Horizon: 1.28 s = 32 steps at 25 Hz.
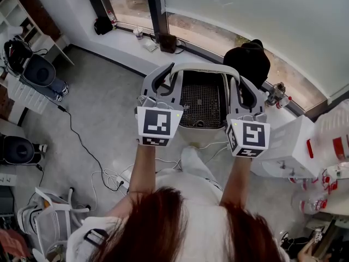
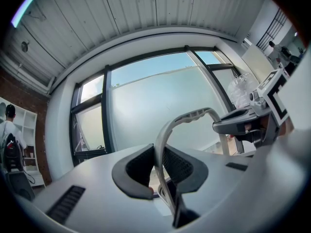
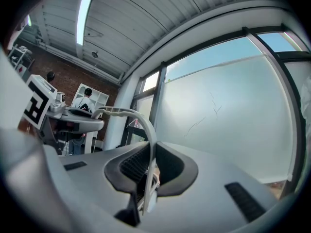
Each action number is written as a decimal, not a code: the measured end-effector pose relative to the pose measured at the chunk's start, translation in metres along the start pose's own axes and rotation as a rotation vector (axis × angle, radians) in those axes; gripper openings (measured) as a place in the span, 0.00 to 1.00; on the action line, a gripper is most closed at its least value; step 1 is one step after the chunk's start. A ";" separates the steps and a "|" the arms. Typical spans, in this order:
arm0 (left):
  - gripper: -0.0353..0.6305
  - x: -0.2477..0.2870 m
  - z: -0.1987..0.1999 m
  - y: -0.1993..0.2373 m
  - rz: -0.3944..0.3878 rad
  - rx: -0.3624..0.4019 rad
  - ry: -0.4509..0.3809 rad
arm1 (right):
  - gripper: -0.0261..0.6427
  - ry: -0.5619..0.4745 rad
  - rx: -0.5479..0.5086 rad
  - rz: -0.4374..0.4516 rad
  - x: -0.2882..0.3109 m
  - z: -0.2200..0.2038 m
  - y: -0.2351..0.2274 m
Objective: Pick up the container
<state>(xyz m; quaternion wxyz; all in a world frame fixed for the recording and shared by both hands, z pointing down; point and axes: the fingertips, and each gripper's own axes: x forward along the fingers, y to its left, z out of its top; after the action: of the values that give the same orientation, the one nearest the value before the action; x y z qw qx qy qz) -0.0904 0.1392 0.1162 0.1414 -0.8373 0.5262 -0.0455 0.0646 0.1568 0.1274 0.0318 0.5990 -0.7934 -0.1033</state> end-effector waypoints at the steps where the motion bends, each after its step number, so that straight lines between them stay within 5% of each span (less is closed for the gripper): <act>1: 0.15 -0.003 0.002 -0.001 -0.001 0.003 -0.002 | 0.11 -0.001 0.000 0.003 -0.003 0.001 0.001; 32: 0.15 -0.068 0.046 -0.010 -0.042 0.035 -0.061 | 0.11 -0.025 0.004 0.069 -0.064 0.041 0.028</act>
<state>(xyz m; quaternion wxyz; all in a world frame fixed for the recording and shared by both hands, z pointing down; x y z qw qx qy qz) -0.1013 0.2132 0.0801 0.1710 -0.8467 0.5029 -0.0321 0.0494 0.2306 0.0977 0.0241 0.5699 -0.8142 -0.1080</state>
